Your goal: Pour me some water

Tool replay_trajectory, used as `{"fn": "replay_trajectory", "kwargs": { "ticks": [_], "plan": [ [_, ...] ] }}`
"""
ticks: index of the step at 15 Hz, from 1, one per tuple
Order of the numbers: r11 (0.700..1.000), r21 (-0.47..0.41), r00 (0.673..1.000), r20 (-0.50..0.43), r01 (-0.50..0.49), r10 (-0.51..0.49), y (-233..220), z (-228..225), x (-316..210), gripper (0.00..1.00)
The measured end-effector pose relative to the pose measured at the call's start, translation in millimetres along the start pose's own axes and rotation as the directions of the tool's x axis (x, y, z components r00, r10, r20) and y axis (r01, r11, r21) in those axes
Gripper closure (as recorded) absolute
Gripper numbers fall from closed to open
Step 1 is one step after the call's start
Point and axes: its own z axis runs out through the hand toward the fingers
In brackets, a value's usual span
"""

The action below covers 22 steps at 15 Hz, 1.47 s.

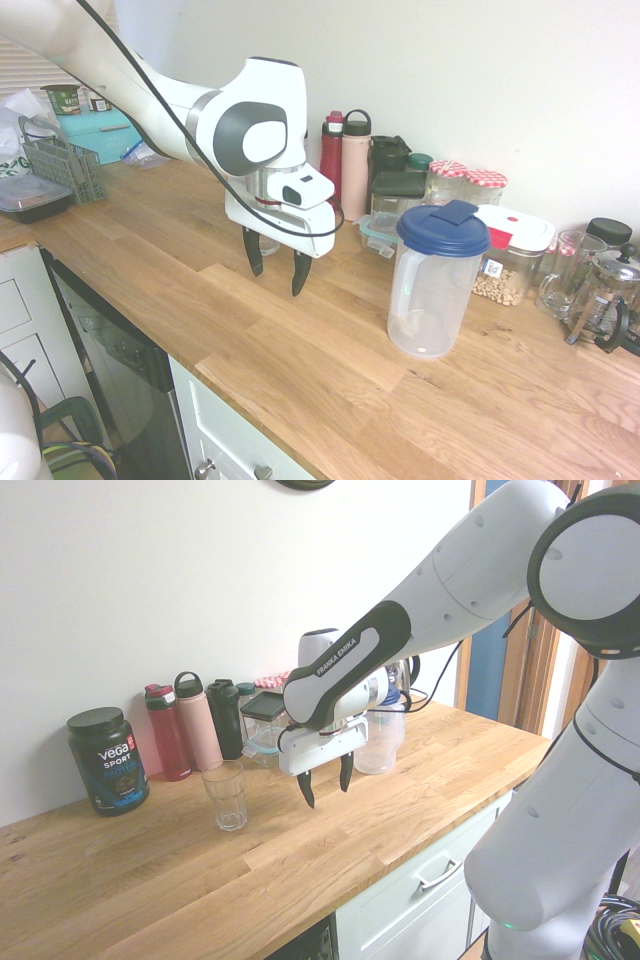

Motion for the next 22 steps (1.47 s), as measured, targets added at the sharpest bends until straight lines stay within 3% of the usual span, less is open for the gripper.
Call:
{"fn": "replay_trajectory", "kwargs": {
  "ticks": [5, 9, 13, 18, 22],
  "plan": [
    [1.000, 0.029, 1.000, -0.027, 0.006, -0.005, -4, -22, 8, 0.00],
    [0.992, 0.120, 0.994, -0.107, 0.042, -0.029, 24, -119, 37, 0.00],
    [0.986, 0.162, 0.992, -0.122, 0.035, -0.015, 81, -171, 62, 0.00],
    [0.978, 0.209, 0.984, -0.177, 0.028, 0.010, 178, -200, 91, 0.00],
    [0.969, 0.245, 0.974, -0.226, 0.031, 0.026, 199, -155, 101, 0.00]
  ]
}}
